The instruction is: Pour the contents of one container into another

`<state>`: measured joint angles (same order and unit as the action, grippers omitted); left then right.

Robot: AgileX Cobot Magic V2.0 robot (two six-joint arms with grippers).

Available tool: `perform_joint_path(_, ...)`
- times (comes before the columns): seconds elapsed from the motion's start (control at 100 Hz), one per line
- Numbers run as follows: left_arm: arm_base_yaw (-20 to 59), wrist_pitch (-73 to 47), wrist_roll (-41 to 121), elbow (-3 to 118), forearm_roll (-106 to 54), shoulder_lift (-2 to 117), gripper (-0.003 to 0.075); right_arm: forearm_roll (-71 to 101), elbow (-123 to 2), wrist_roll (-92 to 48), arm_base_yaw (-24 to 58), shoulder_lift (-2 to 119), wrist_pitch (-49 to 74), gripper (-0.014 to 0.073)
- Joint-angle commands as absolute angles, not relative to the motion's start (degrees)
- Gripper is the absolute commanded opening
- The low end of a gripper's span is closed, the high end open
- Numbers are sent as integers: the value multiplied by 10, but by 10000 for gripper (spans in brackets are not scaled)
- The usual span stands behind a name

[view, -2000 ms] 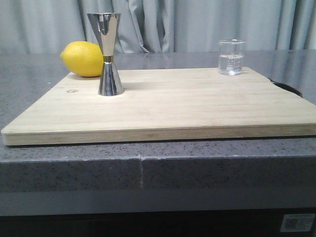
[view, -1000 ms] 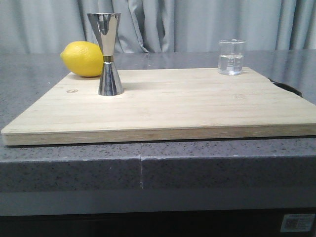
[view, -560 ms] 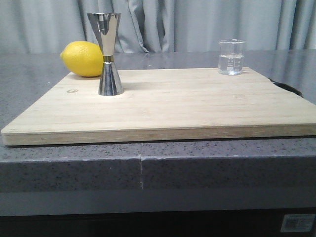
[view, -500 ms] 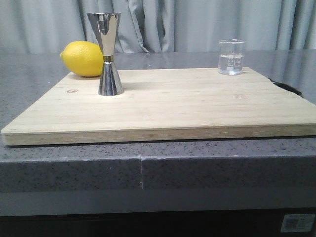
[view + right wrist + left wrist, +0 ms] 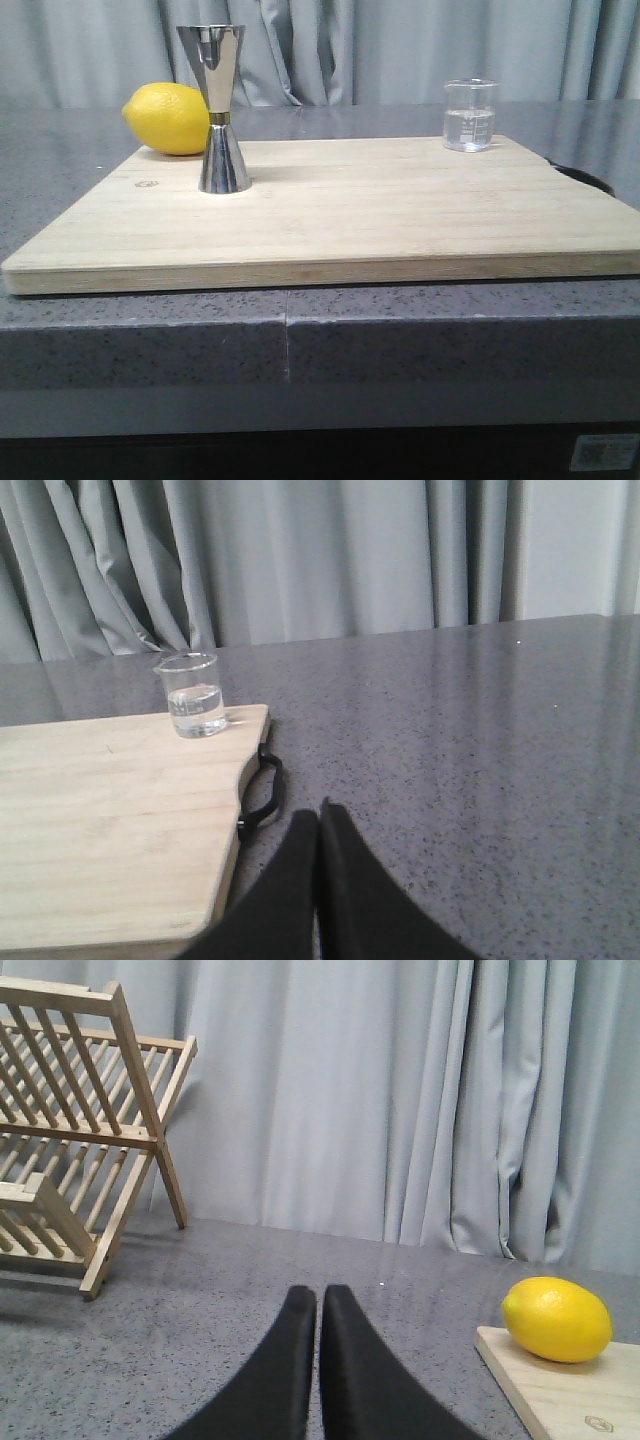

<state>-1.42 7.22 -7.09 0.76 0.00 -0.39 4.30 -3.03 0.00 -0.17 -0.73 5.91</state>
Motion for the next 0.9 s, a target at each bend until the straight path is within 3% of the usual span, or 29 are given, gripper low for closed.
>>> perform_joint_path(0.0,-9,79,-75,57,-17,-13,-19,46,-90,0,-7,-16,55,-71)
perform_joint_path(0.46,-9,-221,-67,385,-90,170,-18,46,-296,0,-7,127,127,-70)
perform_joint_path(0.7,-9,-262,56,496,-197,265,-18,45,-377,0,-7,232,135,-68)
perform_joint_path(0.79,-9,-284,103,508,-246,291,-17,45,-394,0,-7,261,138,-27)
perform_joint_path(0.89,-9,-304,143,509,-292,311,9,45,-397,0,-7,279,132,77)
